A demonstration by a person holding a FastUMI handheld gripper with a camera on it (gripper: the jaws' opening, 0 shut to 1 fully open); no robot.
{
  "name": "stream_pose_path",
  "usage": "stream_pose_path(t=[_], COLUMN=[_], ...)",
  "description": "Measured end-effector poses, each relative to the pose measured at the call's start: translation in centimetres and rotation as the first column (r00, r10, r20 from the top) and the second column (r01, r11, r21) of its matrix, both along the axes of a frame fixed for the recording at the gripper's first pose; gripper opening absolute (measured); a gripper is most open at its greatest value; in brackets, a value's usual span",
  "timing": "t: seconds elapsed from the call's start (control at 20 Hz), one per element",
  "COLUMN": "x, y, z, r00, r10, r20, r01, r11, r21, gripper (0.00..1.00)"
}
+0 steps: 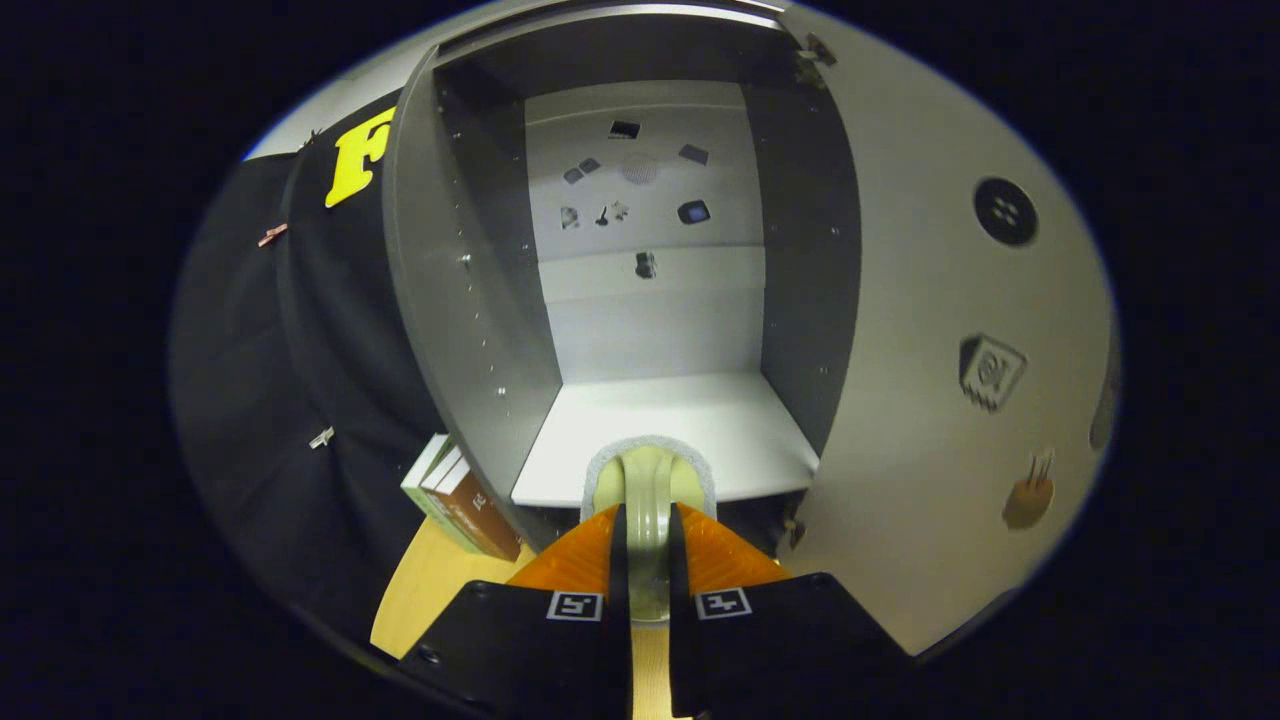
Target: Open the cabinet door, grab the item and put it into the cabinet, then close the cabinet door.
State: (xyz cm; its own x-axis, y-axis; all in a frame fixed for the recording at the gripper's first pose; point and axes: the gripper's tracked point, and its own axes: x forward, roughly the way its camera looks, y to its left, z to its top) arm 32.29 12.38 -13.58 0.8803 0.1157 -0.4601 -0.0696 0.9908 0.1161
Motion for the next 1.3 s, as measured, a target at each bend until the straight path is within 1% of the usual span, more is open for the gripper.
stream_pose_path(t=[0.1,0.25,0.55,0.7,0.9,1.0,1.1,1.3], x=[2.9,7.0,14.9,17.7,20.2,21.3,22.0,22.3], y=[0.2,0.4,0.2,0.4,1.1,1.4,1.6,1.5], z=[0.1,-1.2,-7.2,-8.9,-11.1,-11.5,-11.8,-11.4], r00=[1.000,0.999,0.991,0.991,0.984,0.984,0.983,0.986], r10=[-0.006,-0.025,-0.043,-0.035,-0.044,-0.052,-0.060,-0.074], r20=[-0.005,-0.028,-0.124,-0.127,-0.174,-0.172,-0.175,-0.150], r01=[0.006,0.026,0.039,0.028,0.037,0.048,0.058,0.072], r11=[1.000,1.000,0.999,0.998,0.998,0.998,0.998,0.997], r21=[-0.002,0.006,-0.032,-0.063,-0.043,-0.030,-0.015,-0.020], gripper=[0.19,0.19,0.19,0.19,0.19,0.19,0.23,0.66])
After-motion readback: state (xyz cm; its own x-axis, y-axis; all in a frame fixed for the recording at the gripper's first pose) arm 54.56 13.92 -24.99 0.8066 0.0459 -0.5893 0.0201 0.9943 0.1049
